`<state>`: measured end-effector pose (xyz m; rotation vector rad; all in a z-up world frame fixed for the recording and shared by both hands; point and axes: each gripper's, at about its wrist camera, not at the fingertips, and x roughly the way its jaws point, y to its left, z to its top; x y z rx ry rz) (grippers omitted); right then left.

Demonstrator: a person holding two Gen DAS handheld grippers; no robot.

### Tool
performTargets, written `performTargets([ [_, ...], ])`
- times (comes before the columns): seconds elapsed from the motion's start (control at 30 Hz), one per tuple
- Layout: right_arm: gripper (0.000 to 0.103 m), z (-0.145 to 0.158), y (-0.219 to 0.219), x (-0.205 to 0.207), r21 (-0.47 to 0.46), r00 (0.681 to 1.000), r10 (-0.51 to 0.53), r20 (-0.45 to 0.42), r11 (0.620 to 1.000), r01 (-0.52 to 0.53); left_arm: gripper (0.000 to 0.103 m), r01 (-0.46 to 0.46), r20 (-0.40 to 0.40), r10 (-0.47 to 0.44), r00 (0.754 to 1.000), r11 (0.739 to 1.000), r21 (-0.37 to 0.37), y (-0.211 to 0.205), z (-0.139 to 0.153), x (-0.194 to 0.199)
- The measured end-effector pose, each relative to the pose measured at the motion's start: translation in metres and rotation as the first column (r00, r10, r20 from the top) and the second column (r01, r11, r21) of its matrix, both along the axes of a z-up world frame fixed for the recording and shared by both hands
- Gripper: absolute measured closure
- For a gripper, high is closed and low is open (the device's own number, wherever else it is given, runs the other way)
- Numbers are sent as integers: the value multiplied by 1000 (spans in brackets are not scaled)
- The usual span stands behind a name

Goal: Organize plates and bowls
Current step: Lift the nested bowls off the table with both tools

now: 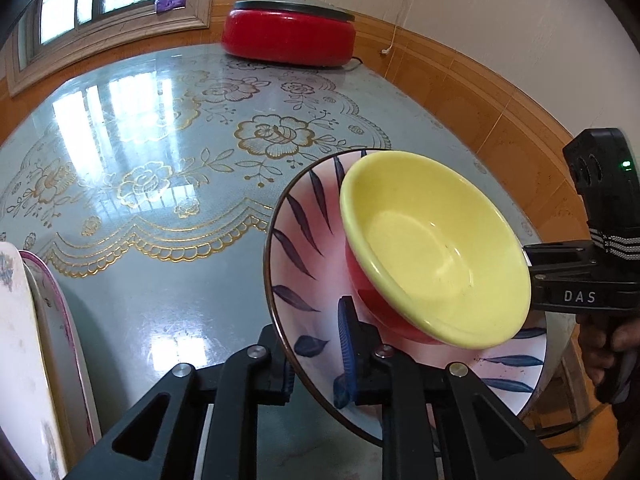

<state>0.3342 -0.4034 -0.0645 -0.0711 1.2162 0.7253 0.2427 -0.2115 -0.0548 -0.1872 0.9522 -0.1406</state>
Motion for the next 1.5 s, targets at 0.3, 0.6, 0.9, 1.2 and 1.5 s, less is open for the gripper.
performTargets([
  [0.3, 83, -1, -3, -3, 9, 999, -44, -6, 999, 44, 82, -9, -11, 8, 1000, 999, -46, 5, -3, 5],
  [0.6, 83, 3, 6, -13, -36, 996, -44, 71, 998, 47, 86, -31, 2, 31, 1000, 999, 13, 1, 4, -8],
  [0.9, 82, 3, 17, -8, -29, 995, -8, 97, 1000, 11, 86, -80, 26, 79, 997, 995, 64, 9, 13, -6],
  [1.2, 82, 0, 14, -6, 7, 993, 21, 114, 1000, -22, 86, -87, 67, 78, 995, 988, 127, 3, 21, -9],
  [1.5, 82, 4, 10, -9, 4, 990, 39, 135, 999, -40, 86, -114, 93, 103, 990, 986, 123, 5, 27, -13],
])
